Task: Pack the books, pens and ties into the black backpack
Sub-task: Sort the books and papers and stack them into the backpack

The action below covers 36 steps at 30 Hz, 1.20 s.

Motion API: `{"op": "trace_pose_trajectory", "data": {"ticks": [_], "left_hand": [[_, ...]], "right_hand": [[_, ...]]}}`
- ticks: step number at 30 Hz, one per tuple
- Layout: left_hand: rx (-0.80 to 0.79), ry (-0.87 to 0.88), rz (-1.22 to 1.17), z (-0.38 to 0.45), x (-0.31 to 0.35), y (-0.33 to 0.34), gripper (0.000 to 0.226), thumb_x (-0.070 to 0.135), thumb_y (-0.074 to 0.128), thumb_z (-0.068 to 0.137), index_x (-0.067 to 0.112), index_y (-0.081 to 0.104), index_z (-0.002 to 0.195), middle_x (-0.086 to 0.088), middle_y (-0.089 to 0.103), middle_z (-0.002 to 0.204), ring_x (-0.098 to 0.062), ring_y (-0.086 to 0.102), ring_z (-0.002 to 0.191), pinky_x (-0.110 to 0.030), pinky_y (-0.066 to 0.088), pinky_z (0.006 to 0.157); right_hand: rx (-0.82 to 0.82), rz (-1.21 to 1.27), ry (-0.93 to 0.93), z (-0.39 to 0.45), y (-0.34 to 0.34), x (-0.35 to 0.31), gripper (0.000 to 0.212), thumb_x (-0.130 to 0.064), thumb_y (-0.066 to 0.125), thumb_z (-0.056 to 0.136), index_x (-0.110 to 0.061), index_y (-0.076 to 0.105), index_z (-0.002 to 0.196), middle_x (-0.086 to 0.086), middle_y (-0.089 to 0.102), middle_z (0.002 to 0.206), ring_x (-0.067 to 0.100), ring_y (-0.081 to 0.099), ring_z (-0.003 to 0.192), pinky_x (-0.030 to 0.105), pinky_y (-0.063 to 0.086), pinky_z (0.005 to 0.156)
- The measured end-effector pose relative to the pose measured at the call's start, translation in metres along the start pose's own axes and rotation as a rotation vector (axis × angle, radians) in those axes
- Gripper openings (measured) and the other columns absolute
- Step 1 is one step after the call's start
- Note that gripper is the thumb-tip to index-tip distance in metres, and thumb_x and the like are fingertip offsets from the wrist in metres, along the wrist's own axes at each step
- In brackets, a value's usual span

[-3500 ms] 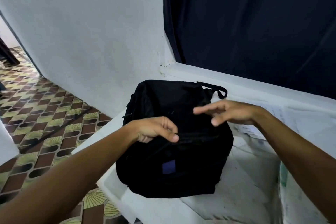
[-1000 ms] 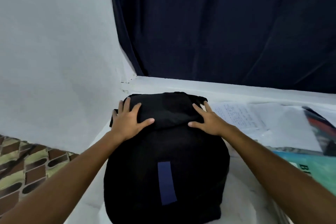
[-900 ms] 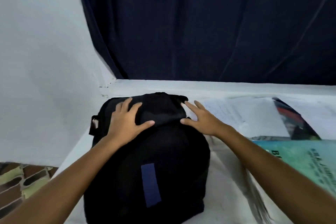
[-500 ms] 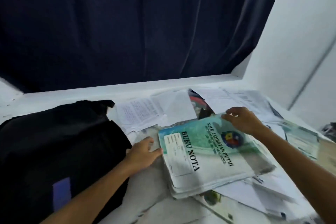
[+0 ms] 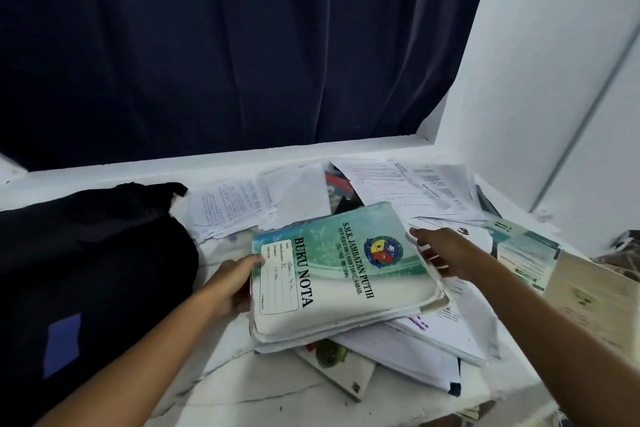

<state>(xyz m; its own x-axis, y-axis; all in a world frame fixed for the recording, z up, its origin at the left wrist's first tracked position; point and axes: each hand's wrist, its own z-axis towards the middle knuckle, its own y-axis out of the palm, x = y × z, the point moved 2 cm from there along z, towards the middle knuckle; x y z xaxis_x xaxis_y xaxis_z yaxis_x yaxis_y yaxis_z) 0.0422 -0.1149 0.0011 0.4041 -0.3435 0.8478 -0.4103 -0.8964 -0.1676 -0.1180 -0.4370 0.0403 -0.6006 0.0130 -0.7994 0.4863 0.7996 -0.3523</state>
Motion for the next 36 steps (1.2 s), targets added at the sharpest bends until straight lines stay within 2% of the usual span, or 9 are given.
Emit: {"op": "trace_pose_trajectory", "data": {"ticks": [5, 10, 12, 16, 21, 25, 29, 31, 36], "left_hand": [[-0.054, -0.106, -0.084, -0.001, 0.006, 0.003, 0.013, 0.018, 0.061, 0.091, 0.008, 0.064, 0.098, -0.009, 0.071, 0.063, -0.024, 0.067, 0.055, -0.023, 0.048, 0.047], [-0.072, -0.143, -0.090, 0.005, 0.014, -0.005, 0.048, 0.016, 0.074, 0.065, 0.008, 0.066, 0.111, -0.016, 0.073, 0.103, -0.030, 0.065, 0.094, -0.042, 0.044, 0.102], [-0.078, -0.142, -0.103, 0.009, 0.015, -0.007, 0.052, 0.017, 0.074, 0.059, 0.008, 0.065, 0.110, -0.018, 0.071, 0.108, -0.030, 0.063, 0.097, -0.046, 0.039, 0.108], [-0.022, -0.099, -0.151, 0.000, 0.029, -0.004, 0.013, 0.009, 0.063, 0.081, 0.004, 0.064, 0.093, -0.017, 0.071, 0.088, -0.031, 0.065, 0.084, -0.044, 0.048, 0.095], [-0.015, -0.046, -0.199, -0.004, 0.050, -0.008, 0.005, 0.004, 0.057, 0.088, 0.000, 0.060, 0.089, -0.019, 0.068, 0.093, -0.032, 0.064, 0.086, -0.046, 0.050, 0.089], [-0.017, -0.025, -0.225, -0.004, 0.056, -0.016, 0.007, 0.007, 0.057, 0.090, 0.000, 0.059, 0.089, -0.015, 0.071, 0.069, -0.030, 0.066, 0.074, -0.041, 0.055, 0.071], [-0.061, -0.064, -0.266, -0.007, 0.058, -0.029, 0.018, 0.016, 0.056, 0.091, -0.001, 0.063, 0.091, -0.016, 0.071, 0.066, -0.027, 0.070, 0.052, -0.035, 0.056, 0.043], [-0.063, -0.048, -0.267, -0.008, 0.060, -0.036, 0.019, 0.017, 0.055, 0.092, 0.000, 0.064, 0.091, -0.016, 0.072, 0.068, -0.027, 0.070, 0.053, -0.036, 0.056, 0.043], [-0.077, -0.004, -0.313, -0.025, 0.063, -0.056, 0.021, 0.015, 0.054, 0.093, 0.000, 0.068, 0.088, -0.018, 0.073, 0.074, -0.028, 0.072, 0.059, -0.038, 0.057, 0.045]], "right_hand": [[-0.102, 0.067, 0.032, 0.009, 0.004, 0.001, 0.049, -0.037, 0.084, 0.067, -0.001, 0.063, 0.092, 0.014, 0.060, 0.086, 0.028, 0.056, 0.077, 0.035, 0.044, 0.072], [-0.156, 0.078, -0.004, 0.006, 0.009, -0.010, 0.039, -0.019, 0.077, 0.081, 0.007, 0.065, 0.107, 0.022, 0.072, 0.092, 0.031, 0.069, 0.073, 0.036, 0.057, 0.066], [-0.203, 0.088, 0.003, 0.006, 0.011, -0.010, 0.039, -0.017, 0.074, 0.083, 0.007, 0.063, 0.112, 0.021, 0.072, 0.094, 0.029, 0.069, 0.073, 0.033, 0.057, 0.060], [-0.265, 0.200, 0.002, 0.005, 0.013, -0.014, 0.040, -0.020, 0.068, 0.087, 0.002, 0.061, 0.119, 0.022, 0.071, 0.106, 0.031, 0.069, 0.083, 0.035, 0.057, 0.067], [-0.352, 0.334, -0.020, 0.001, 0.008, -0.032, 0.035, -0.024, 0.058, 0.092, -0.002, 0.061, 0.119, 0.022, 0.068, 0.113, 0.033, 0.067, 0.093, 0.039, 0.054, 0.080], [-0.434, 0.352, -0.083, -0.003, 0.004, -0.044, 0.052, -0.023, 0.066, 0.081, -0.003, 0.057, 0.128, 0.022, 0.064, 0.123, 0.036, 0.062, 0.111, 0.044, 0.053, 0.090], [-0.530, 0.356, -0.104, -0.011, 0.010, -0.053, 0.067, -0.020, 0.074, 0.070, 0.001, 0.054, 0.131, 0.022, 0.063, 0.125, 0.035, 0.063, 0.108, 0.043, 0.058, 0.082], [-0.556, 0.387, -0.114, -0.015, 0.015, -0.057, 0.069, -0.019, 0.076, 0.067, 0.002, 0.055, 0.129, 0.022, 0.067, 0.117, 0.034, 0.068, 0.095, 0.040, 0.060, 0.073], [-0.691, 0.423, -0.183, -0.025, 0.032, -0.064, 0.100, -0.021, 0.097, 0.023, 0.003, 0.062, 0.113, 0.024, 0.069, 0.108, 0.033, 0.072, 0.085, 0.039, 0.060, 0.065]]}}
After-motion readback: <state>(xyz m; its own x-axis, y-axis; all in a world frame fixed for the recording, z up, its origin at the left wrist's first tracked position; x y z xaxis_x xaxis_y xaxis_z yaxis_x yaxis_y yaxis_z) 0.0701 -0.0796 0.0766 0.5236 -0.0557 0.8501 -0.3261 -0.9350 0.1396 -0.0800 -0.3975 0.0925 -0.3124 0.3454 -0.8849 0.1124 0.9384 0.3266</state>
